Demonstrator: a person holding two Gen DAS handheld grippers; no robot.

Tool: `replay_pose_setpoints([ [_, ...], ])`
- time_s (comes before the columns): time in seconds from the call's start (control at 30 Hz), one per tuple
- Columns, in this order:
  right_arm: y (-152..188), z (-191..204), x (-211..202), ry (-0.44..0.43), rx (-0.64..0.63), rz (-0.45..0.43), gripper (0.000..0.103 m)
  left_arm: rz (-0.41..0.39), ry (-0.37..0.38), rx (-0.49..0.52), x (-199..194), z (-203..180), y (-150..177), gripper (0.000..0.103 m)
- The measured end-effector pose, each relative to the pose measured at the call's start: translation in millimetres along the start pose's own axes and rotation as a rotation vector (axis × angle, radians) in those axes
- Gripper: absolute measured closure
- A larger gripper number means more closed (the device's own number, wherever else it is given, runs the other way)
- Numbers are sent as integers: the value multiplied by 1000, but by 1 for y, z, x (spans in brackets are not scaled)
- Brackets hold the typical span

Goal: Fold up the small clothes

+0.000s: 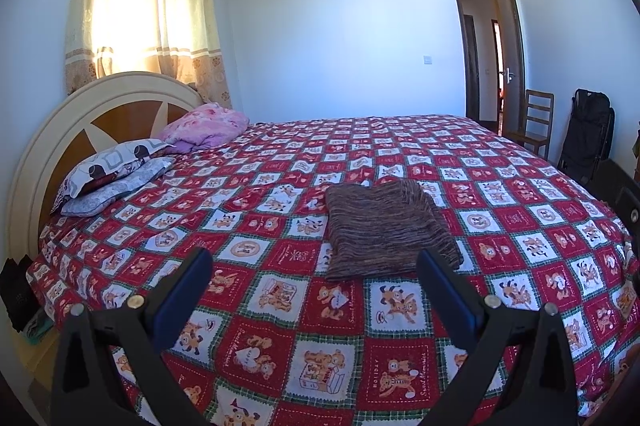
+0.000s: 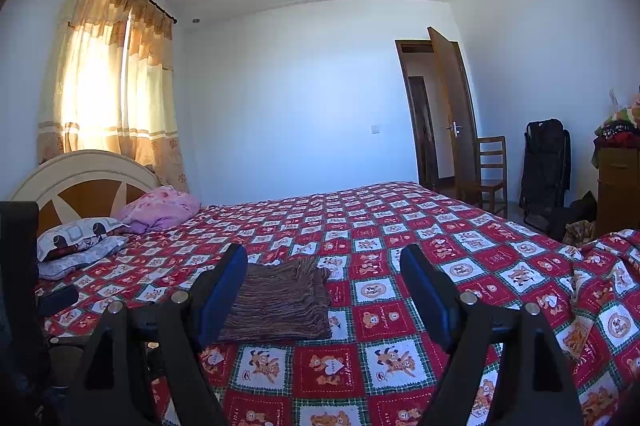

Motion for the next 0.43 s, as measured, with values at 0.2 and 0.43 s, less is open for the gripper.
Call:
replay_pose_setpoints([
  [0.2, 0, 0, 0, -2, 2, 8, 24, -2, -26, 27, 2, -3, 3, 0],
  [0.43, 1, 0, 0, 1, 5, 6, 24, 40, 3, 6, 8, -4, 5, 0],
])
Point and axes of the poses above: each gripper's, at about its wrist camera, not at the fingertips, and x roughly the way its jaws point, z to its left, y to its underside, the point moved 4 cm from there along x, roughly the way its jaws point, and after that the axes turned 1 degree about -x, right-handed, at the moved point
